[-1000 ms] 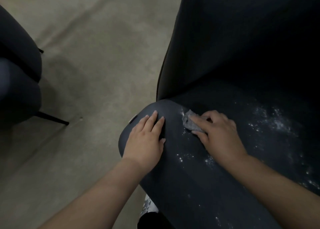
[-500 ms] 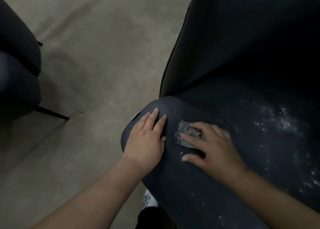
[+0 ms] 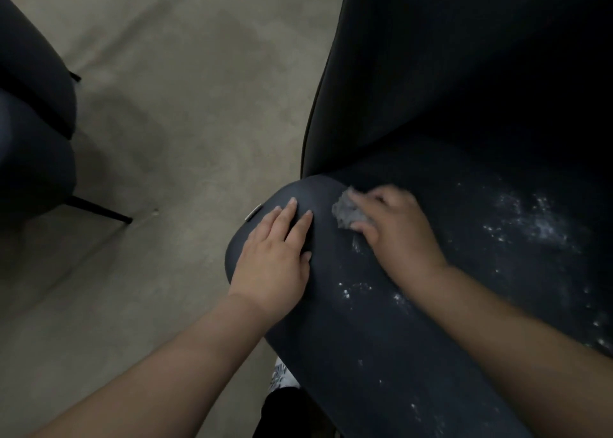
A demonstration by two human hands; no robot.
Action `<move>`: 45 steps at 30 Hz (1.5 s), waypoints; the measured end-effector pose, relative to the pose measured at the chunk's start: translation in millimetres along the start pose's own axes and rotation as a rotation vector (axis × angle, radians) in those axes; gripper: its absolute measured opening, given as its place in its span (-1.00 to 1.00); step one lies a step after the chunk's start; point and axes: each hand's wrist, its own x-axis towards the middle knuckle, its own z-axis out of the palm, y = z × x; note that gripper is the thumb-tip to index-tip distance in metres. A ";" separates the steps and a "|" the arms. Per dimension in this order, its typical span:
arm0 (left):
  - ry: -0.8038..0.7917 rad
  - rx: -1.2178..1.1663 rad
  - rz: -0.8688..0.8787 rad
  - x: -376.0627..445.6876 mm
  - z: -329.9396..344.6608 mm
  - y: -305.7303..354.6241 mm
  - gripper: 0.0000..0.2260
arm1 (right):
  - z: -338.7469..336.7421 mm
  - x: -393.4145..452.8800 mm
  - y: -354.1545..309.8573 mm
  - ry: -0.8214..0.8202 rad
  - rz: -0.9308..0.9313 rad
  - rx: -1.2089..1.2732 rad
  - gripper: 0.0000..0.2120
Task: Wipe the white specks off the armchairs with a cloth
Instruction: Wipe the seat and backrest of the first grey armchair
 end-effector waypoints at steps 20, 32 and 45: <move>-0.026 0.067 0.002 -22.3 1.3 6.1 -0.48 | -18.8 -73.7 14.2 0.006 -0.063 0.036 -0.64; -0.072 0.062 0.003 -24.7 -0.7 7.3 -0.45 | -16.6 -93.5 3.0 -0.072 -0.077 0.089 -0.64; -0.050 0.119 0.088 -40.9 5.6 10.5 -0.44 | -0.7 -136.8 -6.9 0.042 -0.053 0.003 -0.73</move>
